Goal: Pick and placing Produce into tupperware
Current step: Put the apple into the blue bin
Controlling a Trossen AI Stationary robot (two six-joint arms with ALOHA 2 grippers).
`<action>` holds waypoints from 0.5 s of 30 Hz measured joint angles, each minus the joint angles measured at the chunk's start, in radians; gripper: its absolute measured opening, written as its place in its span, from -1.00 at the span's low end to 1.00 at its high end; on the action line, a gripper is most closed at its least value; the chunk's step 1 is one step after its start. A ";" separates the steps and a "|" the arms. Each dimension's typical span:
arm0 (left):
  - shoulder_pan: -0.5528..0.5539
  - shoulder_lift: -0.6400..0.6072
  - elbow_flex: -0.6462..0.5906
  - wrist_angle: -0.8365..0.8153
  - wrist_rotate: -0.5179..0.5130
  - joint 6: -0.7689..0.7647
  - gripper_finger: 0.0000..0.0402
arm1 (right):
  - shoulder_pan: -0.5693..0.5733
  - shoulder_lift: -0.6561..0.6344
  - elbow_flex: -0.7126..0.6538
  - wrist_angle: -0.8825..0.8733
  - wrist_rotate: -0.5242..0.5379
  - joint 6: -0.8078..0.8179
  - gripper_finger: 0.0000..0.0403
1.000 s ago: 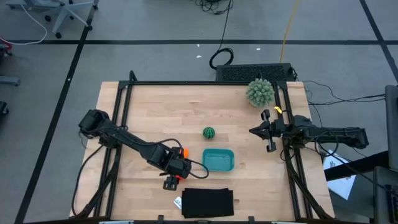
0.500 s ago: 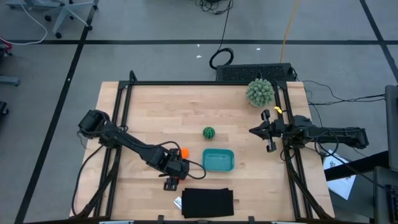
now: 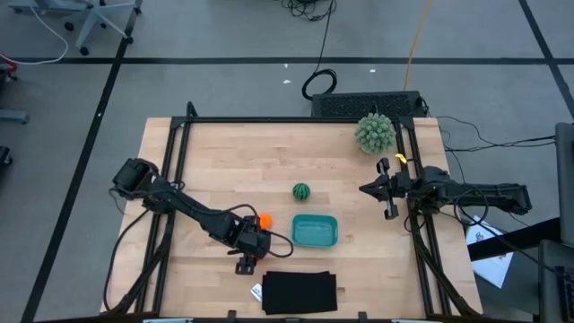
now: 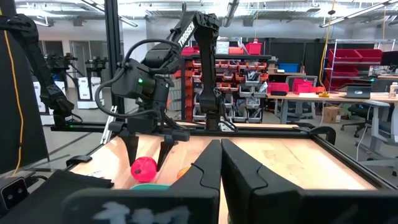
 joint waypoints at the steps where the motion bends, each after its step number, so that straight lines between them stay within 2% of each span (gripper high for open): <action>1: 0.000 0.000 -0.001 0.002 0.000 0.001 0.48 | 0.000 0.000 0.000 0.000 0.000 0.000 -1.00; 15: 0.000 0.000 -0.001 0.003 -0.008 0.021 0.48 | 0.000 0.000 0.000 0.000 0.000 0.000 -1.00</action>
